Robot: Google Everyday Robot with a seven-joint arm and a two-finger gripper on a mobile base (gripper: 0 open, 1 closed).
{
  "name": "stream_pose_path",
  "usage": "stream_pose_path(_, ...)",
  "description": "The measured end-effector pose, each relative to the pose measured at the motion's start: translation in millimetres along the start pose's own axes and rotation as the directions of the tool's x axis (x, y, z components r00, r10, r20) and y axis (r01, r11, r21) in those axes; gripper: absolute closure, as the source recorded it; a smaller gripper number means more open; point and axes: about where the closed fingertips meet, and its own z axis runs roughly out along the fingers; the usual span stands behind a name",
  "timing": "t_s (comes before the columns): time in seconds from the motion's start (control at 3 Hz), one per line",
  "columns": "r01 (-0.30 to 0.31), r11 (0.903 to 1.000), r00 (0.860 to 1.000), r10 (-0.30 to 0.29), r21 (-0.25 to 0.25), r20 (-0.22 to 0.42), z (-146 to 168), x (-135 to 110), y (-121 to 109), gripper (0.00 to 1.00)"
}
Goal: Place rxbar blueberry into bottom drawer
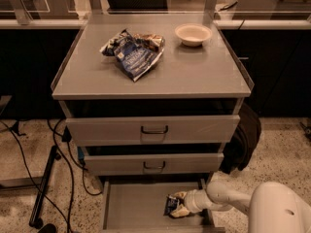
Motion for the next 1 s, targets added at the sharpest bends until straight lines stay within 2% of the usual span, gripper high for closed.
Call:
stream_pose_path(0.67,-0.001,0.9979,1.0,0.0,-0.065,-0.012,34.7,8.5,8.3,1.0)
stream_pose_path(1.0,0.002,0.9968,1.0,-0.003,-0.08,-0.009,47.5,9.8,9.3,1.0)
